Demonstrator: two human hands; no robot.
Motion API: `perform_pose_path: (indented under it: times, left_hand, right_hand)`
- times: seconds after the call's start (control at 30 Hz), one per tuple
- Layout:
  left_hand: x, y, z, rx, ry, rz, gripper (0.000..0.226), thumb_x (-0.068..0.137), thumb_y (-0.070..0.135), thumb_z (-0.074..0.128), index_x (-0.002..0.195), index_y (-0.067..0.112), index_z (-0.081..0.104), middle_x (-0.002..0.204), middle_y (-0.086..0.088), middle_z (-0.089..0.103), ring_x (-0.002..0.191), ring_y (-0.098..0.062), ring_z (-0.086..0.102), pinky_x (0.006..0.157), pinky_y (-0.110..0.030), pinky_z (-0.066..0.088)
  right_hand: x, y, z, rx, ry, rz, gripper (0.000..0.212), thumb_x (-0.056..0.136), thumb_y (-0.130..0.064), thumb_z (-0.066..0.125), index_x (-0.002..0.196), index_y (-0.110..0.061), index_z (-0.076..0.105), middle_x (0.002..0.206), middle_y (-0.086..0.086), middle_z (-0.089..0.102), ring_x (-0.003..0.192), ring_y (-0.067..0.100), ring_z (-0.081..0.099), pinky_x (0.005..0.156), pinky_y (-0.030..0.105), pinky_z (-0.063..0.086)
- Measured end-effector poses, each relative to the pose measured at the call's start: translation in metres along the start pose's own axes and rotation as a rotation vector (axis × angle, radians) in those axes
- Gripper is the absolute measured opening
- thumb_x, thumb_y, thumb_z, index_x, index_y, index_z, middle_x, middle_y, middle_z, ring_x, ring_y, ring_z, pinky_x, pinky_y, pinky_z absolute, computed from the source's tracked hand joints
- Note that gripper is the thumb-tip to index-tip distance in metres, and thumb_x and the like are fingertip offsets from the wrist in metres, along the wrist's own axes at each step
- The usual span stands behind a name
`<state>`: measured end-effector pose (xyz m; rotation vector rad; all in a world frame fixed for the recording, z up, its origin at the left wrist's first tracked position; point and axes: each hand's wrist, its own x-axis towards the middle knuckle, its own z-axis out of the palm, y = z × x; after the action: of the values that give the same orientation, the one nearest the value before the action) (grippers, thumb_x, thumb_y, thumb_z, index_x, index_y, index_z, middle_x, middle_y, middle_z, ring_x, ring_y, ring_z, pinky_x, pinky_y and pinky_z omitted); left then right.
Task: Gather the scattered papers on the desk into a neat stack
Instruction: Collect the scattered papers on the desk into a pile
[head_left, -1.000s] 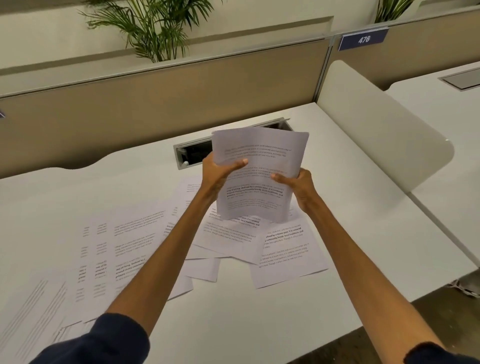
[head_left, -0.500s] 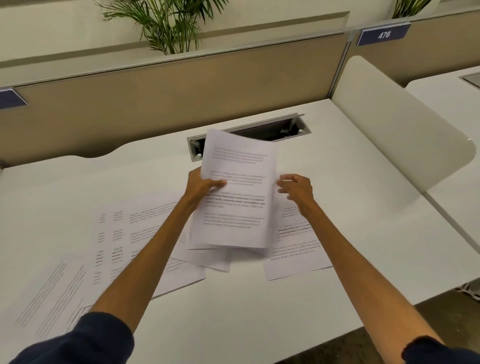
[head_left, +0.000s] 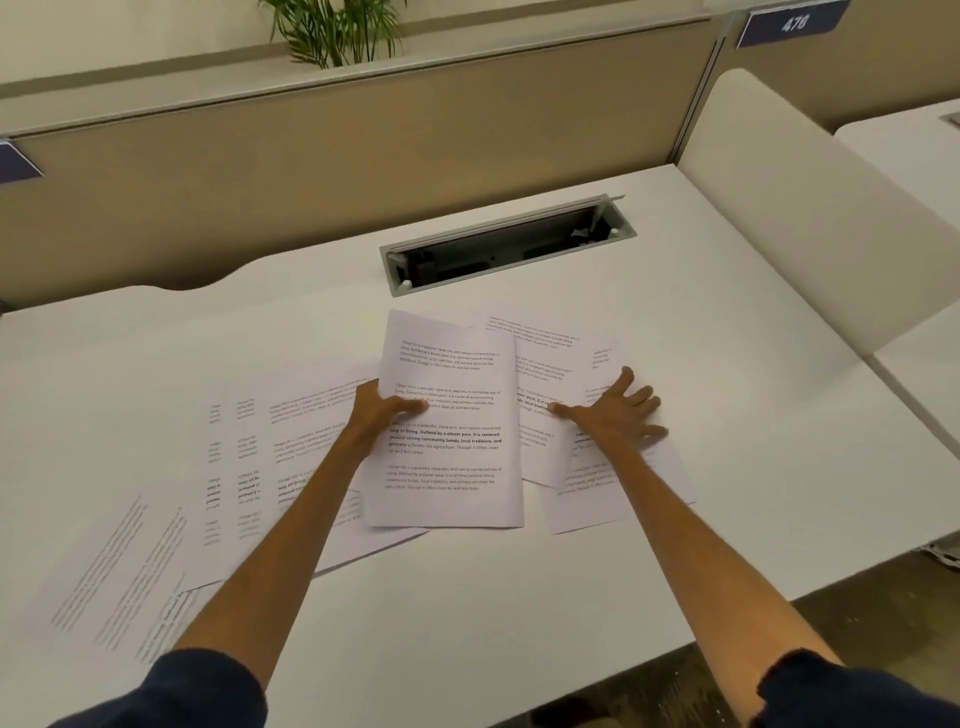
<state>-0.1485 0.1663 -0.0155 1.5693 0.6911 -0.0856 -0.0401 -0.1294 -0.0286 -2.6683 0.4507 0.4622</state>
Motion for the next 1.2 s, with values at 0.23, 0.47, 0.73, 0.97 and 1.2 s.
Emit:
perform_pose_path:
  times: [0.23,0.47,0.73,0.97,1.2]
  left_hand:
    - [-0.003,-0.003,0.009,0.004,-0.03,0.017,0.051,0.074,0.001,0.083,0.121,0.003,0.064,0.104,-0.009,0.074,0.088,-0.027,0.074,0.062,-0.029,0.062]
    - [-0.005,-0.006,0.006,0.001,-0.013,0.027,0.049,0.073,0.0,0.083,0.119,0.0,0.065,0.108,-0.014,0.074,0.087,-0.025,0.074,0.06,-0.028,0.062]
    - [-0.007,-0.008,0.0,-0.01,0.022,0.027,0.051,0.073,-0.002,0.083,0.121,-0.003,0.064,0.11,-0.017,0.073,0.092,-0.033,0.072,0.066,-0.032,0.06]
    - [-0.008,-0.013,0.005,-0.009,0.021,0.043,0.05,0.074,0.0,0.083,0.121,0.001,0.064,0.108,-0.013,0.073,0.088,-0.025,0.072,0.059,-0.024,0.06]
    - [-0.01,-0.012,-0.006,-0.09,0.076,0.066,0.047,0.075,0.001,0.083,0.119,0.0,0.067,0.106,-0.013,0.075,0.089,-0.024,0.074,0.062,-0.026,0.062]
  right_hand:
    - [0.009,0.0,-0.01,0.029,0.086,-0.105,0.118,0.059,-0.049,0.089,0.149,-0.024,0.016,0.138,0.018,0.048,0.129,0.036,0.042,0.103,0.059,0.033]
    - [-0.003,-0.019,-0.006,0.183,0.118,-0.137,0.088,0.076,-0.004,0.074,0.146,-0.013,0.023,0.112,0.018,0.068,0.099,0.038,0.067,0.081,0.04,0.053]
    - [0.003,-0.027,-0.03,0.413,0.063,0.052,0.1,0.067,-0.012,0.088,0.142,-0.012,0.022,0.122,0.019,0.061,0.107,0.04,0.063,0.085,0.044,0.051]
    - [0.001,-0.023,-0.025,0.406,-0.063,0.072,0.089,0.068,-0.015,0.089,0.143,-0.01,0.041,0.138,0.016,0.056,0.123,0.035,0.057,0.098,0.043,0.049]
    - [0.005,-0.033,-0.061,0.549,0.076,-0.012,0.067,0.075,-0.008,0.079,0.135,-0.014,0.05,0.13,0.014,0.062,0.112,0.033,0.063,0.085,0.033,0.049]
